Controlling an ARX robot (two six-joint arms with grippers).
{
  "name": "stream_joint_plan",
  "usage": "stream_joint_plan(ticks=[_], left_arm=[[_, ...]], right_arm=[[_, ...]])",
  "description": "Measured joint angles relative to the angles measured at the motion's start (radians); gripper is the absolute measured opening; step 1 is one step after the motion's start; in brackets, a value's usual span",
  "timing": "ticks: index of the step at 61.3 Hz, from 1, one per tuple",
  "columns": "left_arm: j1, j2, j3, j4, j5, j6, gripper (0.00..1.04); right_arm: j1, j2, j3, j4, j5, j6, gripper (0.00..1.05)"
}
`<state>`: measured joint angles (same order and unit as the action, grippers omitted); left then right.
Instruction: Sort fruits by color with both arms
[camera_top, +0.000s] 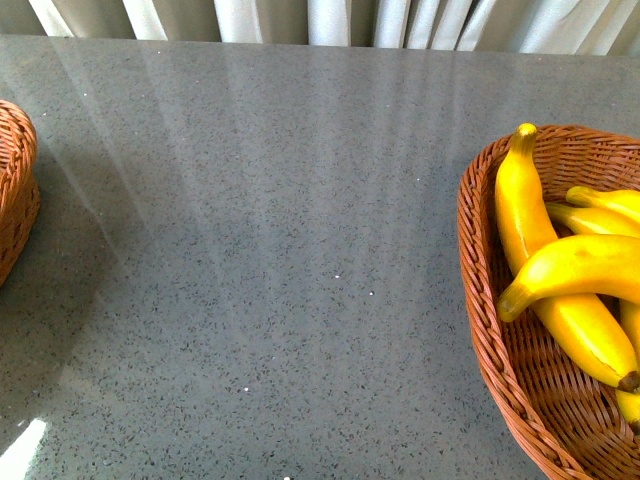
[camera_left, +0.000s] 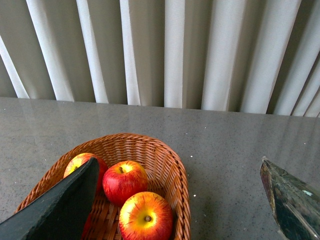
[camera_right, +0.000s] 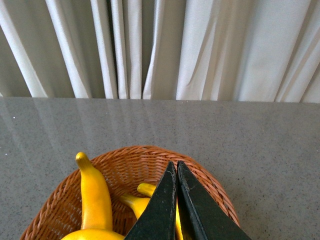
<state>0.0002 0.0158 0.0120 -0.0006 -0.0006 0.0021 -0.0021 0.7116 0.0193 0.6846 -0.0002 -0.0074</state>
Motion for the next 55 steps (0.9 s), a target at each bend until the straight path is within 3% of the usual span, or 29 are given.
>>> stream_joint_plan(ticks=[33, 55], left_arm=[[0.0, 0.0, 0.0, 0.0, 0.0, 0.0, 0.96], [0.0, 0.0, 0.0, 0.0, 0.0, 0.0, 0.96]], right_arm=[[0.0, -0.362, -0.002, -0.335, 0.0, 0.0, 0.02], [0.0, -0.488, -0.002, -0.46, 0.0, 0.0, 0.02]])
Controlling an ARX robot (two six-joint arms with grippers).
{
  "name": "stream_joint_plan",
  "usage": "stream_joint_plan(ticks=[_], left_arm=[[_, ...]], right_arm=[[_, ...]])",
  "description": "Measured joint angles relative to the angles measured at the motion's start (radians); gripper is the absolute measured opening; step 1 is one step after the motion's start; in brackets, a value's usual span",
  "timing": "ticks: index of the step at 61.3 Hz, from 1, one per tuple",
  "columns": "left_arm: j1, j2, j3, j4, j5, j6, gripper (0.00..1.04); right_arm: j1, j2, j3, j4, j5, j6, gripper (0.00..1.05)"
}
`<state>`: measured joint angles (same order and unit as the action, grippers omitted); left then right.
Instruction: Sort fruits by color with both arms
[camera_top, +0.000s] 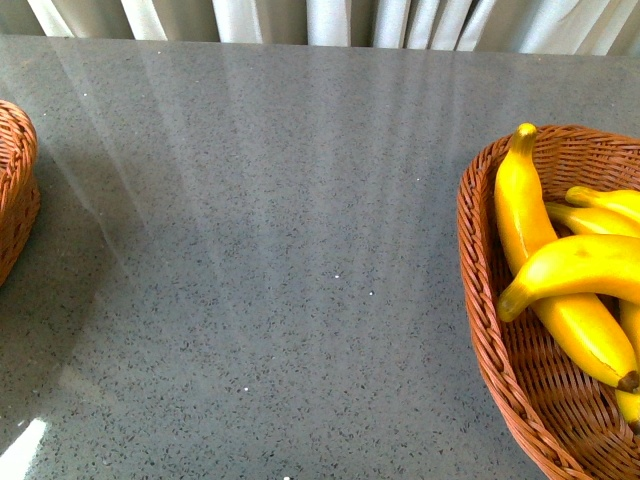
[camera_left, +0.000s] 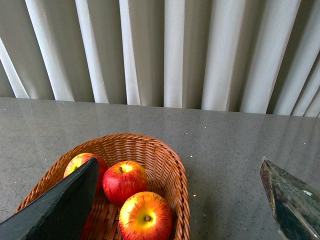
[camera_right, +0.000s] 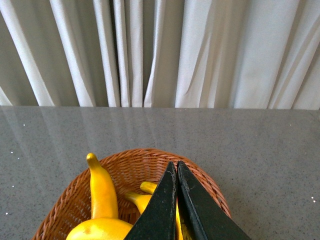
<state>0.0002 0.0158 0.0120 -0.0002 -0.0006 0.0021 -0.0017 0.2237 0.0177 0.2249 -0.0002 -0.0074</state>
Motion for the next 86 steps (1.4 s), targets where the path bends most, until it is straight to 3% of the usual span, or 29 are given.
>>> stream_joint_plan(ticks=[13, 19, 53, 82, 86], left_arm=[[0.0, 0.0, 0.0, 0.0, 0.0, 0.0, 0.96], [0.0, 0.0, 0.0, 0.0, 0.0, 0.0, 0.96], [0.0, 0.0, 0.0, 0.0, 0.0, 0.0, 0.96], [0.0, 0.0, 0.0, 0.0, 0.0, 0.0, 0.96], [0.0, 0.0, 0.0, 0.0, 0.0, 0.0, 0.96]], right_arm=[[0.0, -0.053, 0.0, -0.053, 0.0, 0.0, 0.02], [0.0, -0.193, 0.0, -0.214, 0.0, 0.0, 0.02], [0.0, -0.217, 0.0, -0.223, 0.0, 0.0, 0.02], [0.0, -0.218, 0.0, -0.223, 0.0, 0.0, 0.8], [0.0, -0.218, 0.0, -0.223, 0.0, 0.0, 0.95]])
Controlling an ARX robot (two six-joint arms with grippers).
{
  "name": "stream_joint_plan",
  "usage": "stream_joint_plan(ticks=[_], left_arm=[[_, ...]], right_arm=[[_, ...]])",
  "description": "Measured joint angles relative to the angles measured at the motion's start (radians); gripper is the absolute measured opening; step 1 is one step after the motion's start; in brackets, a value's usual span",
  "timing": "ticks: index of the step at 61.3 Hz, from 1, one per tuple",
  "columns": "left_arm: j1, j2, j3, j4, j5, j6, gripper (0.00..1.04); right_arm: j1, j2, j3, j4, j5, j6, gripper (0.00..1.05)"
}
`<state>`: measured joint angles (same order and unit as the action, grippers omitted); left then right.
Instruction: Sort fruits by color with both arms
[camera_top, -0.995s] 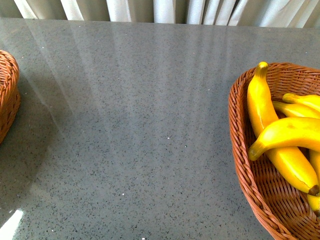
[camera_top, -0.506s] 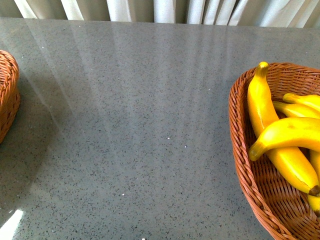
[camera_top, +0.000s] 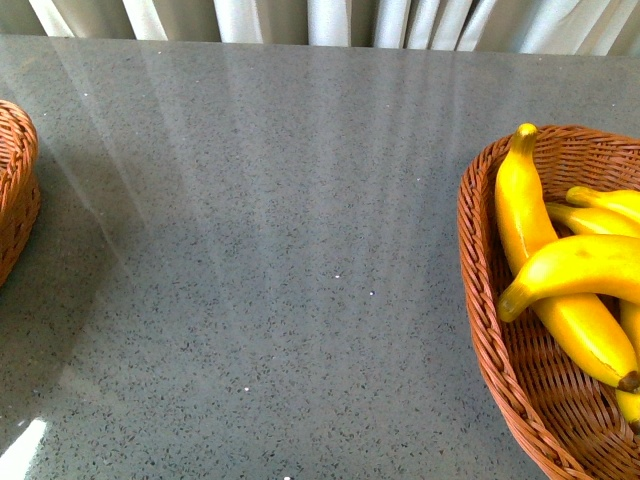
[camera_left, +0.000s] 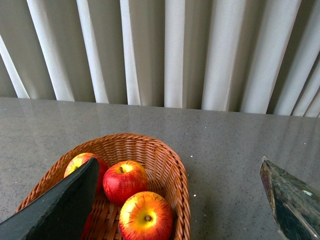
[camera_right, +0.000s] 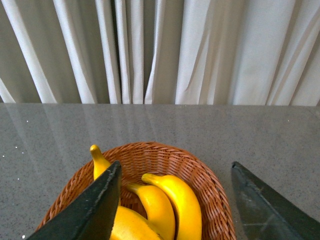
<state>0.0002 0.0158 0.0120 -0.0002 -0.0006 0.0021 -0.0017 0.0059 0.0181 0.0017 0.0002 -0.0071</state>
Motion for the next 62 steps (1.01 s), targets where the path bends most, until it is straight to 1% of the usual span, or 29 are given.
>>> stream_joint_plan(ticks=[2, 5, 62], left_arm=[[0.0, 0.0, 0.0, 0.0, 0.0, 0.0, 0.96], [0.0, 0.0, 0.0, 0.0, 0.0, 0.0, 0.96], [0.0, 0.0, 0.0, 0.0, 0.0, 0.0, 0.96]], right_arm=[[0.0, 0.0, 0.0, 0.0, 0.0, 0.001, 0.97], [0.0, 0.0, 0.0, 0.0, 0.0, 0.001, 0.95], [0.0, 0.0, 0.0, 0.0, 0.0, 0.001, 0.96]])
